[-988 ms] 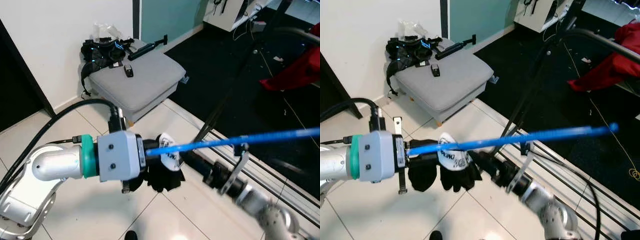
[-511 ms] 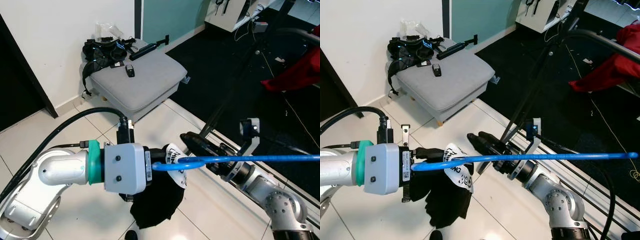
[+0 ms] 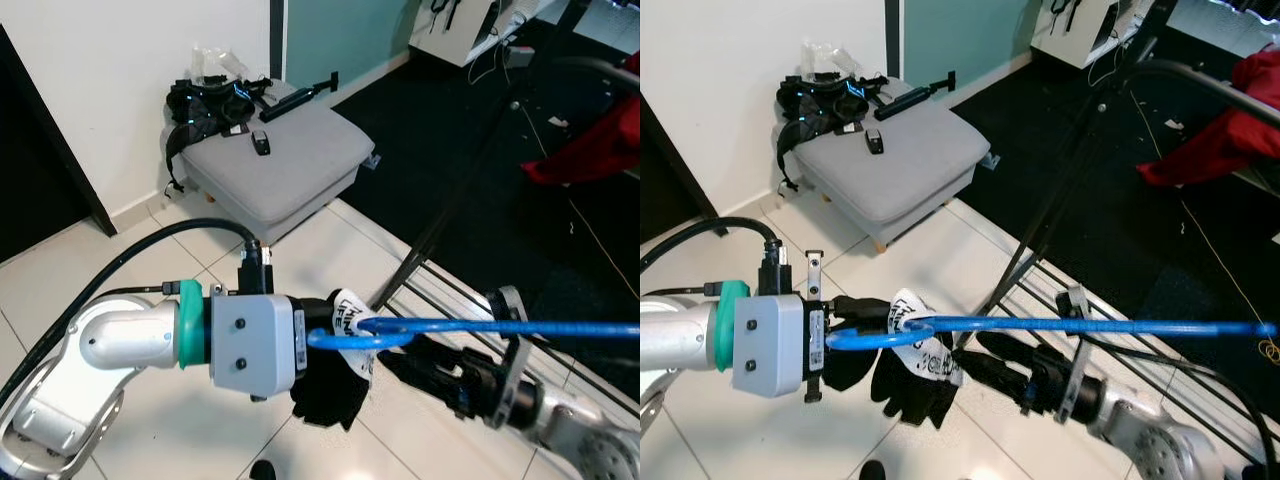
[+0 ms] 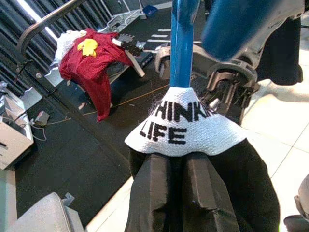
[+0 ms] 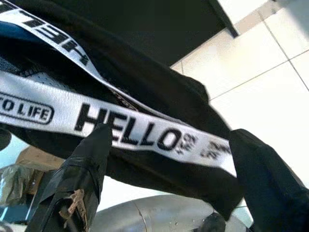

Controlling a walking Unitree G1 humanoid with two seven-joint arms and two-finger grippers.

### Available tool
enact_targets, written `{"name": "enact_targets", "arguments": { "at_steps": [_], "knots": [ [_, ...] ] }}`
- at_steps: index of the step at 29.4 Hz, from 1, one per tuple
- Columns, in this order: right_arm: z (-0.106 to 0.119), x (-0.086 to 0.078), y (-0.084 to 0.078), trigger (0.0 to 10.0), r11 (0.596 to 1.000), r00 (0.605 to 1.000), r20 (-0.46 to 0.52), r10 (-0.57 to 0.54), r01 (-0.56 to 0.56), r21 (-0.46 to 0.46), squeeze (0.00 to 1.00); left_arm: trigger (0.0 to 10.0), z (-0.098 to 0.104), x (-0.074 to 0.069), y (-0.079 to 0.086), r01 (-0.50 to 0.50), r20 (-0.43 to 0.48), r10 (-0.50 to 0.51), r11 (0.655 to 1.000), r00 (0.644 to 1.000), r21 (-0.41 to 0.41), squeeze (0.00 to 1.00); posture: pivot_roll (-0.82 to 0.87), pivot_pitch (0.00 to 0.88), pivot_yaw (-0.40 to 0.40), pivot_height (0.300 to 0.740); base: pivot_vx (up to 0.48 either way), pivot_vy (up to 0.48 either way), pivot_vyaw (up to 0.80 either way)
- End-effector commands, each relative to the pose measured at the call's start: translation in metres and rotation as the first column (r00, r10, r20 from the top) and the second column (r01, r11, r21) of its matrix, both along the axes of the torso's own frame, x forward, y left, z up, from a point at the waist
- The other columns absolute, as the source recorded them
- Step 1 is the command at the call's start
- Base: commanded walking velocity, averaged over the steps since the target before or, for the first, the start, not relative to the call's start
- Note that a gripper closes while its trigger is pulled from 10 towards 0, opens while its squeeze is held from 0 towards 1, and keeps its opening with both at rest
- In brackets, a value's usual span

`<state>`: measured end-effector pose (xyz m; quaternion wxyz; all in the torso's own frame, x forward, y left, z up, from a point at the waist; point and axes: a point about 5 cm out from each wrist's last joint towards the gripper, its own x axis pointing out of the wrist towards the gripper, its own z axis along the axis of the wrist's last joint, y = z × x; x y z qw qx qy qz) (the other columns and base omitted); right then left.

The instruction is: Hang hanger

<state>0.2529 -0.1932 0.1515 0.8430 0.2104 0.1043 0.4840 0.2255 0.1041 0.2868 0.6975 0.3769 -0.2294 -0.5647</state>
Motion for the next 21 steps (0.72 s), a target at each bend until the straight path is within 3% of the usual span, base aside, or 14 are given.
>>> {"name": "enact_targets", "arguments": {
  "at_steps": [1,16,21],
  "knots": [
    [0.002,-0.003,-0.002,10.0,1.0,1.0,0.011,-0.012,0.012,-0.002,0.0,10.0,0.0,-0.004,-0.003,0.042,0.004,-0.042,0.999,0.999,0.01,0.0,-0.18,0.289,0.024,0.74,0.0,0.0,0.0],
    [0.011,0.022,0.02,10.0,1.0,0.997,0.079,0.002,-0.005,0.03,0.0,10.0,0.001,-0.007,-0.007,0.066,0.001,-0.066,0.998,0.998,0.003,0.0,-0.16,0.28,0.028,0.74,0.0,0.0,0.0],
    [0.015,0.037,0.037,10.0,0.998,0.994,0.103,0.025,-0.03,0.049,0.0,10.0,0.001,-0.01,-0.009,0.072,0.002,-0.072,0.997,0.997,-0.002,0.0,-0.15,0.275,0.025,0.74,0.0,0.0,0.0]
  ]
}}
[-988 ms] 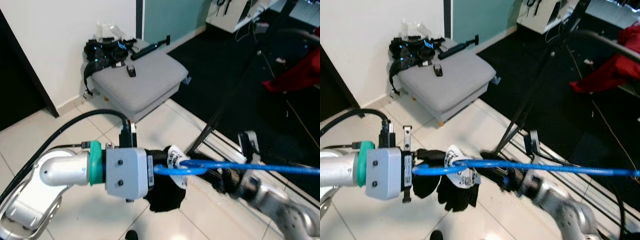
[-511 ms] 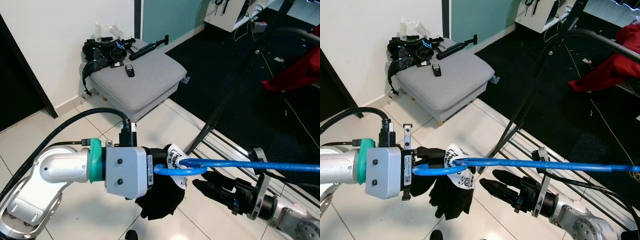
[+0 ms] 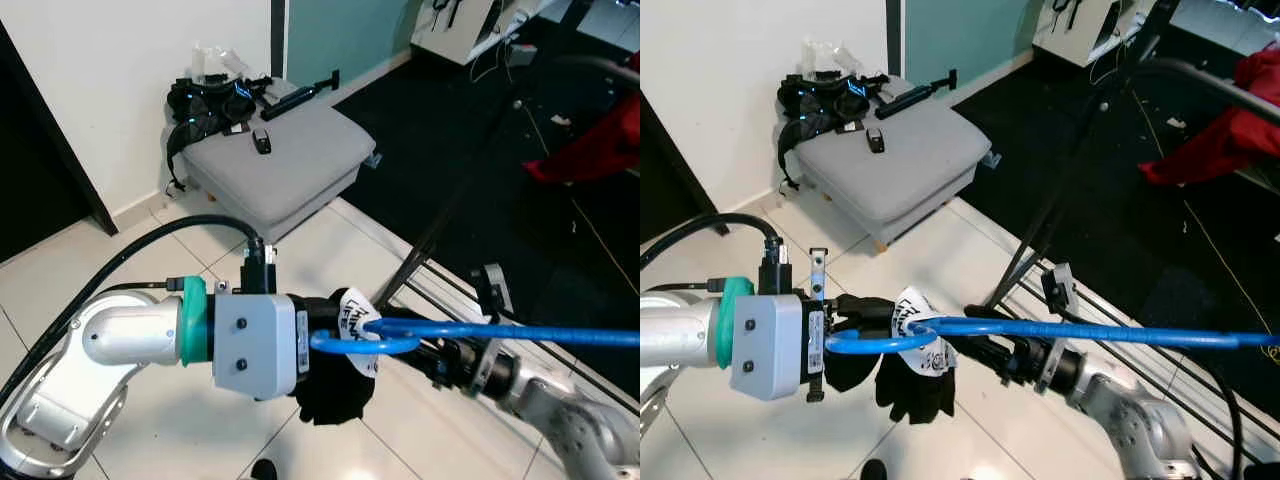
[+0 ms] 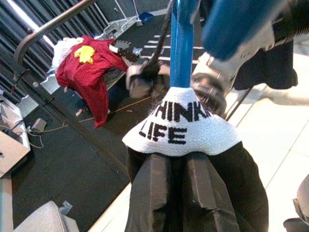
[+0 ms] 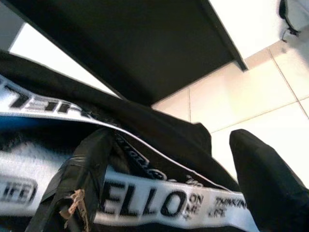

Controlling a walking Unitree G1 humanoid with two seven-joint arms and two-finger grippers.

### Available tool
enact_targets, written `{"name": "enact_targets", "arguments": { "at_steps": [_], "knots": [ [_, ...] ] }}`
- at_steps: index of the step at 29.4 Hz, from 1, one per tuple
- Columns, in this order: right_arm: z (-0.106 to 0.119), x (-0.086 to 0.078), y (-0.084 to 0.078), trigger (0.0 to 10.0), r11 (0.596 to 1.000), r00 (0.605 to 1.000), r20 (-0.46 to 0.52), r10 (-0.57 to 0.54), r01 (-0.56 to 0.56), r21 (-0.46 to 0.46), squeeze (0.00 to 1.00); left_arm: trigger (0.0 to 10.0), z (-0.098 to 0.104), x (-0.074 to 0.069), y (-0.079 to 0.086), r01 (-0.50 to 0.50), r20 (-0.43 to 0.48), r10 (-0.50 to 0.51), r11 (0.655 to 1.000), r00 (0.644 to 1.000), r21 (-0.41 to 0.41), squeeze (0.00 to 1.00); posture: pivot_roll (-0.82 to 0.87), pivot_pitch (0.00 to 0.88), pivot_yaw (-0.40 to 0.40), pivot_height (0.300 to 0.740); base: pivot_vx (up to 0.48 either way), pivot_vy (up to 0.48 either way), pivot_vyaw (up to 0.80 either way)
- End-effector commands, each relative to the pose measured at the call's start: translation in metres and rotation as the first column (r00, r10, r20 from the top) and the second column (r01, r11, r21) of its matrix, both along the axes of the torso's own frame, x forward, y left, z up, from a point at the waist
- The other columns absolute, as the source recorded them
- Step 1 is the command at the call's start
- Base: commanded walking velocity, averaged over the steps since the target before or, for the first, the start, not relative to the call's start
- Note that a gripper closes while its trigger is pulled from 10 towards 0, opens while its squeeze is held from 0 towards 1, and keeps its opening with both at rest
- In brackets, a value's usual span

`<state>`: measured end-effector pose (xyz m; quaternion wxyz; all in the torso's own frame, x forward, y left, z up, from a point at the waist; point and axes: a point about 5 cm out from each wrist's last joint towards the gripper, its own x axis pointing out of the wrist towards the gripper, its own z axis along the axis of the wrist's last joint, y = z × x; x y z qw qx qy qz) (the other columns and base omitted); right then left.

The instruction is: Hang hanger

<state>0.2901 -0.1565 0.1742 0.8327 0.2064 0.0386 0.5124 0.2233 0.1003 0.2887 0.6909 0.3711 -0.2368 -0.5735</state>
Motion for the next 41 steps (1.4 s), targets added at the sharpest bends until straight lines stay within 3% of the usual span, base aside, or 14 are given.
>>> {"name": "enact_targets", "arguments": {
  "at_steps": [1,3,8,10,12,17,23,28,30,37,38,41],
  "knots": [
    [-0.008,-0.001,0.0,10.0,1.0,1.0,-0.021,-0.004,0.003,-0.017,0.0,10.0,-0.001,-0.008,-0.005,0.044,0.002,-0.044,0.999,0.999,0.006,0.0,-0.15,0.275,0.025,0.74,0.0,0.0,0.0],
    [0.002,0.009,0.019,10.0,0.999,0.999,0.009,0.044,-0.044,0.028,0.0,10.0,0.0,-0.009,-0.005,0.049,0.001,-0.049,0.999,0.999,0.005,0.0,-0.14,0.274,0.025,0.74,0.0,0.0,0.0],
    [0.006,0.01,0.029,10.0,0.996,0.996,0.018,0.083,-0.084,0.04,0.0,10.0,-0.001,-0.009,-0.005,0.051,0.0,-0.051,0.999,0.999,0.006,0.0,-0.14,0.273,0.025,0.74,0.0,0.0,0.0],
    [0.003,0.007,0.035,10.0,0.992,0.992,0.009,0.125,-0.125,0.028,0.0,10.0,-0.001,-0.009,-0.005,0.053,0.001,-0.053,0.999,0.999,0.007,0.0,-0.14,0.273,0.025,0.74,0.0,0.0,0.0],
    [-0.019,-0.01,0.043,10.0,0.974,0.973,-0.061,0.223,-0.225,-0.036,0.0,10.0,0.0,-0.008,-0.005,0.051,0.012,-0.051,0.999,0.999,0.013,0.0,-0.13,0.273,0.02,0.74,0.0,0.0,0.0],
    [-0.05,-0.032,0.037,10.0,0.953,0.948,-0.17,0.27,-0.288,-0.089,0.0,10.0,0.0,-0.006,-0.005,0.046,0.023,-0.047,0.999,0.999,0.021,0.0,-0.13,0.275,0.018,0.74,0.0,0.0,0.0],
    [-0.069,-0.045,0.029,10.0,0.946,0.932,-0.247,0.266,-0.302,-0.119,0.0,10.0,0.002,-0.006,-0.005,0.047,0.03,-0.048,0.999,0.998,0.023,0.0,-0.13,0.281,0.026,0.74,0.0,0.0,0.0],
    [-0.088,-0.05,0.024,10.0,0.95,0.929,-0.3,0.217,-0.271,-0.154,0.0,10.0,0.005,-0.004,-0.006,0.063,0.034,-0.063,0.998,0.997,0.015,0.0,-0.14,0.28,0.039,0.74,0.0,0.0,0.0],
    [-0.105,-0.047,0.026,10.0,0.961,0.936,-0.33,0.125,-0.197,-0.196,0.0,10.0,0.011,-0.004,-0.008,0.074,0.018,-0.074,0.997,0.997,-0.019,0.0,-0.14,0.279,0.046,0.74,0.0,0.0,0.0],
    [-0.119,-0.045,0.029,10.0,0.965,0.937,-0.347,0.035,-0.122,-0.233,0.0,10.0,0.017,-0.005,-0.008,0.089,-0.001,-0.089,0.995,0.996,-0.05,0.0,-0.13,0.281,0.052,0.74,0.0,0.0,0.0],
    [-0.132,-0.04,0.031,10.0,0.962,0.93,-0.358,-0.089,-0.013,-0.274,0.0,10.0,0.023,-0.008,-0.007,0.107,-0.029,-0.11,0.992,0.994,-0.073,0.0,-0.13,0.281,0.052,0.74,0.0,0.0,0.0],
    [-0.138,-0.036,0.032,10.0,0.958,0.914,-0.373,-0.16,0.052,-0.282,0.0,10.0,0.026,-0.009,-0.006,0.115,-0.041,-0.119,0.99,0.992,-0.086,0.0,-0.12,0.287,0.062,0.74,0.0,0.0,0.0]
  ]
}}
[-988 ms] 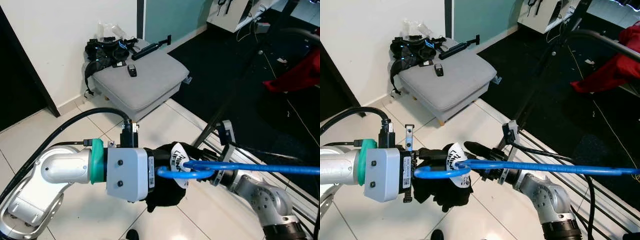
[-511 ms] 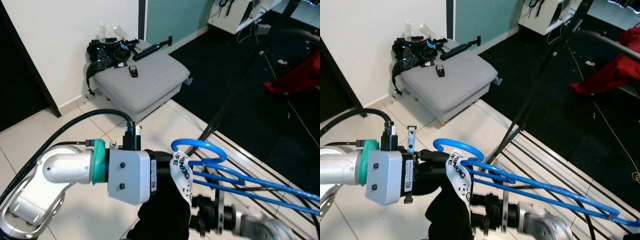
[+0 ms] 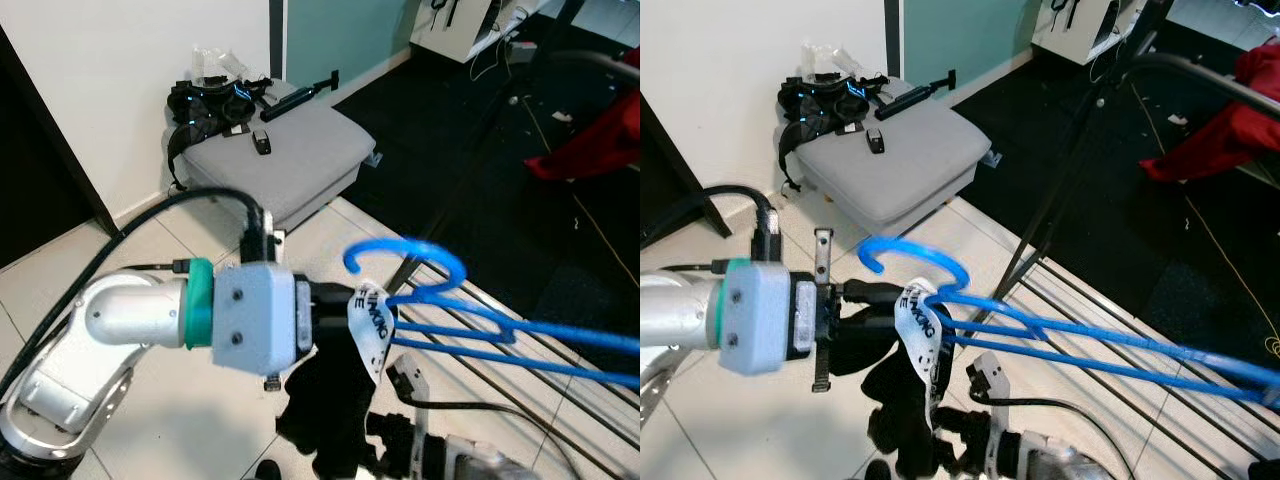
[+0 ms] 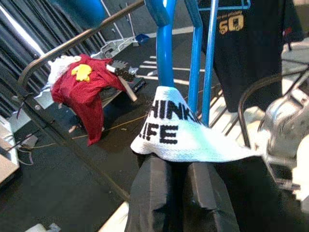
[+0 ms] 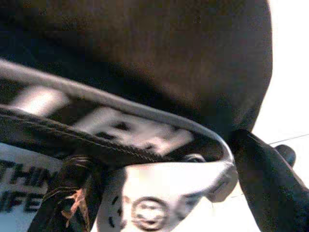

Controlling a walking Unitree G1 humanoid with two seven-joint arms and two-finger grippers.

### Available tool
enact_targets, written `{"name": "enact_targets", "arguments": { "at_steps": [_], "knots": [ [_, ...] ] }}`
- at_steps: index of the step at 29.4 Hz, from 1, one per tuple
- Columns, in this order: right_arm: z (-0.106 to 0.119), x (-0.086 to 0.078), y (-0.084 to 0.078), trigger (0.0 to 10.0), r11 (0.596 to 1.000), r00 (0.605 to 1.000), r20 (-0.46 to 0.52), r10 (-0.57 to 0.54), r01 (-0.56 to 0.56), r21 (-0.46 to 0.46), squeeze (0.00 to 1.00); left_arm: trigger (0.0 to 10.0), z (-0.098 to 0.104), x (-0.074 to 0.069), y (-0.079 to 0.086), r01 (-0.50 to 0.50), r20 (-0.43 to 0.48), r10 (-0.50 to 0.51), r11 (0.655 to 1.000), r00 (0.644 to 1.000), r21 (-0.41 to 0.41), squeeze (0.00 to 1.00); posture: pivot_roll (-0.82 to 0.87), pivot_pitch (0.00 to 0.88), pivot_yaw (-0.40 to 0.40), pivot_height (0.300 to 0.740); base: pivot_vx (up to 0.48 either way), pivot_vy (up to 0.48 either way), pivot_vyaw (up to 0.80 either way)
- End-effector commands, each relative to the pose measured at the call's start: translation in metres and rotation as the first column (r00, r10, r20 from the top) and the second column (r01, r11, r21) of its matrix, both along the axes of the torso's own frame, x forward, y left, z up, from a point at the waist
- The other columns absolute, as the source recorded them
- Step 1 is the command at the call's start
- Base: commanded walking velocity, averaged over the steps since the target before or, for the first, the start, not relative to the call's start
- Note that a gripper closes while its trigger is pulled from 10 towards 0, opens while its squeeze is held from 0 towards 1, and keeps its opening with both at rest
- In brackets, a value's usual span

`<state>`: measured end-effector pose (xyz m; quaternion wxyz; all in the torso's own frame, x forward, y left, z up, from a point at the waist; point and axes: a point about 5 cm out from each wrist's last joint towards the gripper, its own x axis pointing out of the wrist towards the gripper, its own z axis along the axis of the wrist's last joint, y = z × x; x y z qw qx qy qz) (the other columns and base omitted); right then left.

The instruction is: Hang hanger

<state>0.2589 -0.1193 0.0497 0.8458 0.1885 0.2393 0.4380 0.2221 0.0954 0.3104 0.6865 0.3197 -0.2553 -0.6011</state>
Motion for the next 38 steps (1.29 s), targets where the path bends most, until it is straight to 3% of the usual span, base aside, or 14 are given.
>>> {"name": "enact_targets", "arguments": {
  "at_steps": [1,10,11,12,13,15,16,17,19,20,22,26,38],
  "knots": [
    [-0.014,-0.005,-0.005,10.0,0.998,0.997,-0.049,-0.059,0.057,-0.033,0.0,10.0,0.004,-0.008,-0.001,0.036,0.007,-0.036,0.999,0.999,-0.009,0.0,-0.12,0.287,0.062,0.74,0.0,0.0,0.0],
    [-0.026,0.005,-0.01,10.0,0.968,0.968,-0.079,-0.238,0.23,-0.098,0.0,10.0,0.008,-0.006,-0.001,0.032,0.015,-0.032,0.999,0.999,-0.013,0.0,-0.12,0.282,0.067,0.74,0.0,0.0,0.0],
    [-0.028,0.01,-0.015,3.0,0.947,0.952,-0.062,-0.3,0.29,-0.136,0.0,10.0,0.009,-0.005,-0.001,0.03,0.016,-0.03,0.999,0.999,-0.013,0.0,-0.13,0.283,0.067,0.74,0.0,0.0,0.0],
    [-0.028,0.01,-0.015,3.0,0.947,0.952,-0.062,-0.3,0.29,-0.136,0.0,10.0,0.009,-0.005,-0.001,0.03,0.016,-0.03,0.999,0.999,-0.013,0.0,-0.13,0.283,0.067,0.74,0.0,0.0,0.0],
    [-0.028,0.016,-0.025,0.0,0.914,0.924,-0.029,-0.38,0.371,-0.166,0.0,10.0,0.008,-0.004,-0.001,0.026,0.018,-0.026,1.0,1.0,-0.011,0.0,-0.13,0.283,0.067,0.74,0.0,0.0,0.0],
    [-0.028,0.016,-0.025,0.0,0.914,0.924,-0.029,-0.38,0.371,-0.166,0.0,10.0,0.008,-0.004,-0.001,0.026,0.018,-0.026,1.0,1.0,-0.011,0.0,-0.13,0.283,0.067,0.74,0.0,0.0,0.0],
    [-0.027,0.02,-0.032,0.0,0.887,0.902,-0.005,-0.431,0.422,-0.184,0.0,10.0,0.008,-0.004,0.0,0.023,0.019,-0.023,1.0,1.0,-0.009,0.0,-0.13,0.283,0.067,0.74,0.0,0.0,0.0],
    [-0.02,0.026,-0.049,0.0,0.829,0.853,0.074,-0.517,0.52,-0.204,0.0,10.0,0.007,-0.004,0.0,0.016,0.019,-0.016,1.0,1.0,-0.002,0.0,-0.13,0.287,0.067,0.74,0.0,0.0,0.0],
    [-0.006,0.032,-0.071,0.0,0.756,0.779,0.184,-0.599,0.626,-0.191,0.0,10.0,0.005,-0.003,0.001,0.005,0.019,-0.005,1.0,1.0,0.011,0.0,-0.13,0.287,0.067,0.74,0.0,0.0,0.0],
    [-0.006,0.032,-0.071,0.0,0.756,0.779,0.184,-0.599,0.626,-0.191,0.0,10.0,0.005,-0.003,0.001,0.005,0.019,-0.005,1.0,1.0,0.011,0.0,-0.13,0.287,0.067,0.74,0.0,0.0,0.0],
    [0.008,0.035,-0.085,0.0,0.718,0.73,0.255,-0.634,0.678,-0.155,0.0,10.0,0.003,-0.002,0.001,-0.003,0.017,0.003,1.0,1.0,0.02,0.0,-0.14,0.289,0.069,0.74,0.0,0.0,0.0],
    [0.023,0.035,-0.101,0.0,0.685,0.684,0.322,-0.654,0.717,-0.131,0.0,10.0,0.001,0.0,0.001,-0.009,0.014,0.009,1.0,1.0,0.028,0.0,-0.15,0.29,0.071,0.74,0.0,0.0,0.0],
    [0.034,0.026,-0.123,0.0,0.629,0.624,0.403,-0.67,0.765,-0.14,0.0,10.0,-0.005,0.005,0.001,-0.02,0.008,0.02,0.999,1.0,0.049,0.0,-0.18,0.289,0.086,0.74,0.0,0.0,0.0]
  ]
}}
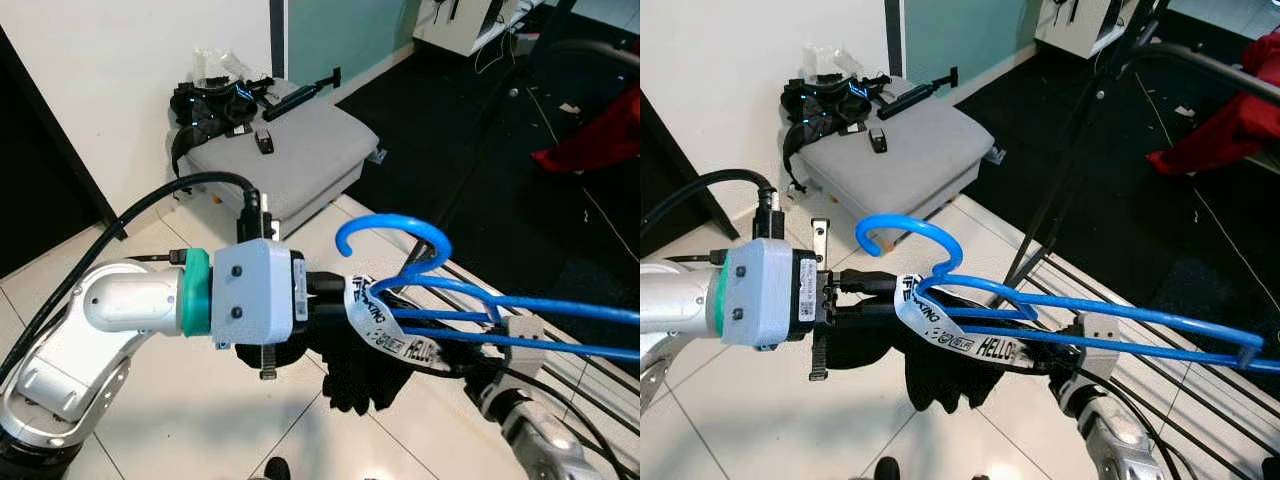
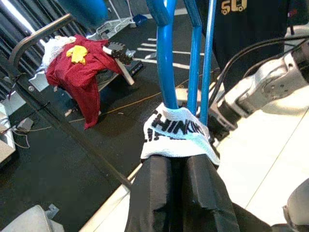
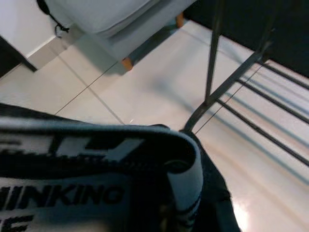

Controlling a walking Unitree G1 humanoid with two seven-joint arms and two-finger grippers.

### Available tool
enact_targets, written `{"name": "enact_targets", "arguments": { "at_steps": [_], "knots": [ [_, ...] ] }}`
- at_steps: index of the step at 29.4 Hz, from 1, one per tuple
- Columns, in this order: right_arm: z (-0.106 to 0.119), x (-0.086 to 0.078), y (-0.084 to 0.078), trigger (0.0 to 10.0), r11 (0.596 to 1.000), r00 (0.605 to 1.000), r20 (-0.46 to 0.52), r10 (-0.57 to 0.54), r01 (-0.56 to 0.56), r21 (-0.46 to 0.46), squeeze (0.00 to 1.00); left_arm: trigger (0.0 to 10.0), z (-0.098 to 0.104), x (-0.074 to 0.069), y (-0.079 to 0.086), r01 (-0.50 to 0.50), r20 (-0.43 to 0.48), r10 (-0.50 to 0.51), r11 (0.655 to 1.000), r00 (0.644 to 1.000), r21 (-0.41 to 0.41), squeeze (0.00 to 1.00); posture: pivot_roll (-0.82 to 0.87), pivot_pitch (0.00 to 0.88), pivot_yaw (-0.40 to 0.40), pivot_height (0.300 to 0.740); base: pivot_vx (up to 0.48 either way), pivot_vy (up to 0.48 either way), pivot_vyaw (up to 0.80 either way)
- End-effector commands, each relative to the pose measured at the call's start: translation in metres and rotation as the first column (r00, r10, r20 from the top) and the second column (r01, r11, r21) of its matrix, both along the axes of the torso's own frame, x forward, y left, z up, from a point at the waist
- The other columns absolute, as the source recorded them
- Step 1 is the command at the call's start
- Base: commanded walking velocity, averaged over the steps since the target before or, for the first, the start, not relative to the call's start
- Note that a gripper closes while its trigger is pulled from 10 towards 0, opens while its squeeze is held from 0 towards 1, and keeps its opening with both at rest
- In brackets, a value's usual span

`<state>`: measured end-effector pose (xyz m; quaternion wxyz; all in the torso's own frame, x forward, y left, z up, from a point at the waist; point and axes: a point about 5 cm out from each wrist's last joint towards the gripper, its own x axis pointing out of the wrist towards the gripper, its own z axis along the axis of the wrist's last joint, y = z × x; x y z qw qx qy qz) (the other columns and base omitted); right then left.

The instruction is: Hang hanger

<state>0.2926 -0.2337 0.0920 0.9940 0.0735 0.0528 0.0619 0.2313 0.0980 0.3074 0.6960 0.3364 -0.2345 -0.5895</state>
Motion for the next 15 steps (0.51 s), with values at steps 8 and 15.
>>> {"name": "enact_targets", "arguments": {
  "at_steps": [8,15],
  "knots": [
    [0.014,-0.015,-0.016,0.0,0.994,0.999,0.016,-0.038,0.04,-0.104,0.0,10.0,-0.028,0.018,0.005,-0.13,0.071,0.119,0.978,0.99,0.164,0.0,-0.19,0.295,0.086,0.74,0.0,0.0,0.0],
    [0.027,-0.034,-0.024,0.0,0.993,1.0,-0.002,0.007,-0.007,-0.119,0.0,10.0,-0.054,0.043,0.016,-0.298,0.082,0.287,0.923,0.954,0.243,0.0,-0.22,0.305,0.082,0.74,0.0,0.0,0.0]
  ]
}}
